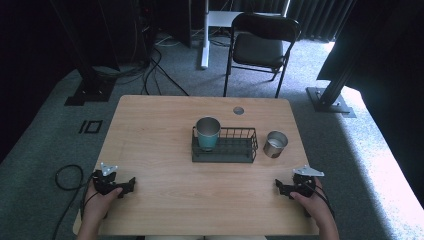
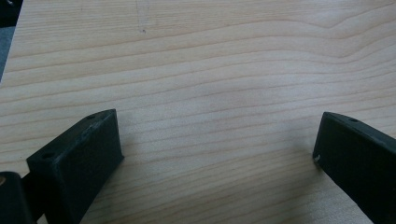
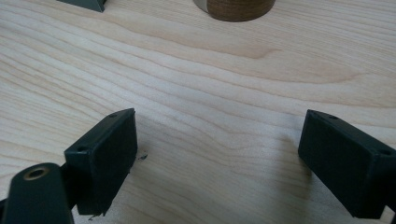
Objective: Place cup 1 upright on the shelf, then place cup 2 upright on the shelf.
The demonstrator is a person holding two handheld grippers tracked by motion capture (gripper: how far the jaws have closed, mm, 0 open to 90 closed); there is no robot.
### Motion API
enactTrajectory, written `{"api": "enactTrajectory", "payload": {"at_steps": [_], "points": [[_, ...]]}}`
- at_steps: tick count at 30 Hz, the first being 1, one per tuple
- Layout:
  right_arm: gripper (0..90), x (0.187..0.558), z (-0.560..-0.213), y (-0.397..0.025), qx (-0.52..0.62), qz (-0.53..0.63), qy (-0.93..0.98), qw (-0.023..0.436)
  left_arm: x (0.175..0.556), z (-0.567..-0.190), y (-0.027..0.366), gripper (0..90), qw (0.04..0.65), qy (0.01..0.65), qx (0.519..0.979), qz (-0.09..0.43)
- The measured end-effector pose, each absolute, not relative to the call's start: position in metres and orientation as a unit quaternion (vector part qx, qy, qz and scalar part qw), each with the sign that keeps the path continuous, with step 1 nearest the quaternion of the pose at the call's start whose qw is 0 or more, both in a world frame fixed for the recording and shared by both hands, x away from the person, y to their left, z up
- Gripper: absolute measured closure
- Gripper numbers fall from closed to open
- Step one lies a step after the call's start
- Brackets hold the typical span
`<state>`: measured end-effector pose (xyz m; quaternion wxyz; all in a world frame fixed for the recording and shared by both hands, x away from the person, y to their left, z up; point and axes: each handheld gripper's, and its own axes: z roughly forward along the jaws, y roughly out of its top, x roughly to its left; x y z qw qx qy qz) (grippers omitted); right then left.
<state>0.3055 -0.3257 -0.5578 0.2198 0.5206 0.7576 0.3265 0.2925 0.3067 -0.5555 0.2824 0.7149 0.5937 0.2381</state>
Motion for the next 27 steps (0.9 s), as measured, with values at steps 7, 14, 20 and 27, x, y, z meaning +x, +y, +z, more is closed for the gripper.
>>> {"api": "enactTrajectory", "payload": {"at_steps": [7, 14, 20, 27], "points": [[11.3, 0.3055, -0.5578, -0.3257, 0.521, 0.327, 0.758, 0.219, 0.2926, -0.5556, 0.3056, 1.6, 0.281, 0.598, 0.711, 0.24], [11.3, 0.3056, -0.5577, -0.3258, 0.521, 0.326, 0.758, 0.219, 0.2927, -0.5556, 0.3056, 1.6, 0.282, 0.598, 0.711, 0.24], [11.3, 0.3057, -0.5576, -0.3254, 0.523, 0.326, 0.756, 0.219, 0.2927, -0.5555, 0.3056, 1.6, 0.282, 0.598, 0.711, 0.24], [11.4, 0.3059, -0.5573, -0.3235, 0.523, 0.325, 0.756, 0.22, 0.2927, -0.5556, 0.3056, 1.6, 0.282, 0.598, 0.711, 0.24]]}}
